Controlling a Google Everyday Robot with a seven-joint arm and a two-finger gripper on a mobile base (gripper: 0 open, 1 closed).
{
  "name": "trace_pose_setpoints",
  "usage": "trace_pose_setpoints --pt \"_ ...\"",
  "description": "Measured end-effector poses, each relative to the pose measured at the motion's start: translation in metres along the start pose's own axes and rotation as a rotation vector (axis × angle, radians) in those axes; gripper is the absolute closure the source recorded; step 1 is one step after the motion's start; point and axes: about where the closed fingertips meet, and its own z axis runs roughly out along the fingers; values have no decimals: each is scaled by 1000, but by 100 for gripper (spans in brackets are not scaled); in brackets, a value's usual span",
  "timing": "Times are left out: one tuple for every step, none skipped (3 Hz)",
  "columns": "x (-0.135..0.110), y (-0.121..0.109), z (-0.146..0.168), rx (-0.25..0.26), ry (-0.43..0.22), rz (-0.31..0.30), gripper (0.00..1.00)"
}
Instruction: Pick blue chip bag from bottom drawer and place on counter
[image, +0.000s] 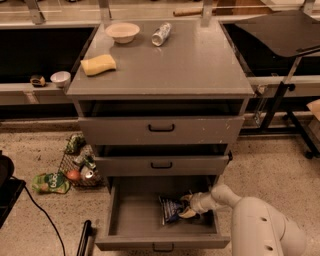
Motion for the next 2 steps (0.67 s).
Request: trace_pose_setpoints --pt "-19 5 -23 15 -97 -36 88" --pt "-47 19 -70 48 -248 -111 100"
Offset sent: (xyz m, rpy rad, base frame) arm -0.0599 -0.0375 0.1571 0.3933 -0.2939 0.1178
